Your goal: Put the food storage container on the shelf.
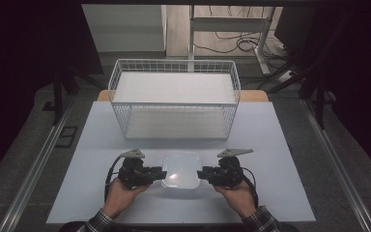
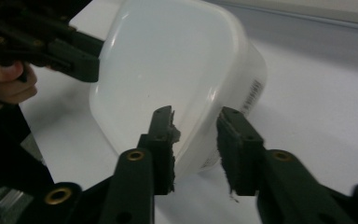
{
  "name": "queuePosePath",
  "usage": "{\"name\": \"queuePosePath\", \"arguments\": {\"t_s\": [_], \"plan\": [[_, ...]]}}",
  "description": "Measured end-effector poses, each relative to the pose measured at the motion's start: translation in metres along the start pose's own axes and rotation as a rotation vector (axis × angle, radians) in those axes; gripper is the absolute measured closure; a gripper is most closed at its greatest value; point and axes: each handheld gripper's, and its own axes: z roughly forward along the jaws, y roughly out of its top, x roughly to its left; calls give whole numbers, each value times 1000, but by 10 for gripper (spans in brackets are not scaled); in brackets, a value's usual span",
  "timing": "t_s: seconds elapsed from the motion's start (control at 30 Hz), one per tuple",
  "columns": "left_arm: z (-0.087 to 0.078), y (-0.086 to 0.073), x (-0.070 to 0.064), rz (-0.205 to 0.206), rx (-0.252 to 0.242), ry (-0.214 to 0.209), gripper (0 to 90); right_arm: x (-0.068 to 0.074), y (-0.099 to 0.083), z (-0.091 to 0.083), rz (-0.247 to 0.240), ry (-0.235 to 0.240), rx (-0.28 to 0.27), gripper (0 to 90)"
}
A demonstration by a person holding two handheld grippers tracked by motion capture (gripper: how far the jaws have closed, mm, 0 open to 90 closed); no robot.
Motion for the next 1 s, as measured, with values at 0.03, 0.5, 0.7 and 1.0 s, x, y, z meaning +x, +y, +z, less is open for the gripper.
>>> {"name": "queuePosePath", "arguments": {"t_s": [0.03, 0.5, 0.7, 1.0], "plan": [[2, -2, -2, 2, -2, 11, 782, -1, -1, -2, 6, -20, -34, 756], [2, 2, -5, 34, -83, 85, 803, 1, 5, -8, -57, -66, -120, 777], [-5, 15, 2, 49, -109, 103, 801, -1, 19, -3, -71, -57, -139, 777], [-4, 49, 31, 45, -144, 146, 798, -18, 57, 16, -69, -66, -166, 776]]}}
